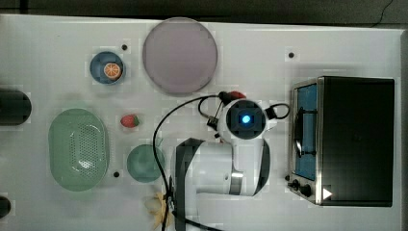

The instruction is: Pick ketchup from strainer and place it on the table

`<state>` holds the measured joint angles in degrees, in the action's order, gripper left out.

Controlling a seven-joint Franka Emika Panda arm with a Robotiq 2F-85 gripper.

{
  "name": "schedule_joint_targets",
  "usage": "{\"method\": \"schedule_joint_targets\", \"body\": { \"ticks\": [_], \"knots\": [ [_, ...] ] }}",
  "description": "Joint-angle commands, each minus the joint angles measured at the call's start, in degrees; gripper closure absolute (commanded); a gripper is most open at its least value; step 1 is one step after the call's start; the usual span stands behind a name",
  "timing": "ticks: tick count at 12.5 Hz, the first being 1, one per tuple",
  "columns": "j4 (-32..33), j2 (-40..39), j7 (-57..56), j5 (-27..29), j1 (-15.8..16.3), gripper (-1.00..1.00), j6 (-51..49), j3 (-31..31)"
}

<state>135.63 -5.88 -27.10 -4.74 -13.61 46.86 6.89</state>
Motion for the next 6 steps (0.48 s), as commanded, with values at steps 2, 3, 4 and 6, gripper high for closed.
{"method": "schedule_joint_targets", "body": {
  "ticks": [2, 3, 4, 6],
  "knots": [
    [0.2, -5.74, -1.9, 0.13, 0.93, -0.19, 6.77, 0.59],
    [0.18, -6.75, -1.92, 0.13, 0.93, -0.39, 8.19, 0.7],
    [0.22, -7.29, -1.9, 0.12, 0.92, -0.61, 9.1, 0.82],
    [-0.47, -6.42, -1.69, 0.12, 0.92, -1.0, 8.87, 0.97]
  ]
}}
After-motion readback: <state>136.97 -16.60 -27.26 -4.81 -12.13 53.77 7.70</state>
